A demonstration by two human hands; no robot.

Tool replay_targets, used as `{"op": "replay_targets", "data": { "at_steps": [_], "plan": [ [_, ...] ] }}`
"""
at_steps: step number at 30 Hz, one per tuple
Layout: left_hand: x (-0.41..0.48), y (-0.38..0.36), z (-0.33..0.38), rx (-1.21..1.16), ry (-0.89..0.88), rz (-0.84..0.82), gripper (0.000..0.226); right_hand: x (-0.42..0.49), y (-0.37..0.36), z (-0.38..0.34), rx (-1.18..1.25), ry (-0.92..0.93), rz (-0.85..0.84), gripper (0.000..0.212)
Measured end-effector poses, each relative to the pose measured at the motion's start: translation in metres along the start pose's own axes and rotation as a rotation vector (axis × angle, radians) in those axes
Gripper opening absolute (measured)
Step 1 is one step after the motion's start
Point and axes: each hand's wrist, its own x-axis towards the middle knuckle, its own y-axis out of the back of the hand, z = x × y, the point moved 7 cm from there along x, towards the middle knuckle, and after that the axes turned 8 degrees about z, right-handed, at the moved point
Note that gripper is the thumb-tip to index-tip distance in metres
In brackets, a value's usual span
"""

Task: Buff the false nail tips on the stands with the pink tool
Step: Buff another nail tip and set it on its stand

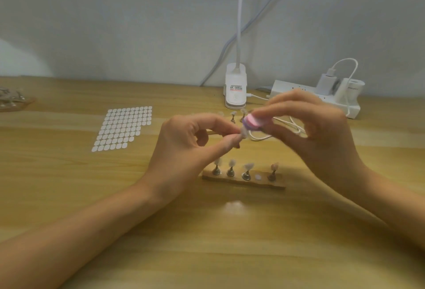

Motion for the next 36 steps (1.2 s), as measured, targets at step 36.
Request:
{"op": "replay_targets", "data": {
  "at_steps": [36],
  "plan": [
    [-0.003,-0.005,0.005,-0.111,0.084,-0.039,0.013,-0.004,-0.004,-0.01,0.043,0.096,0.001,0.012]
  ]
}}
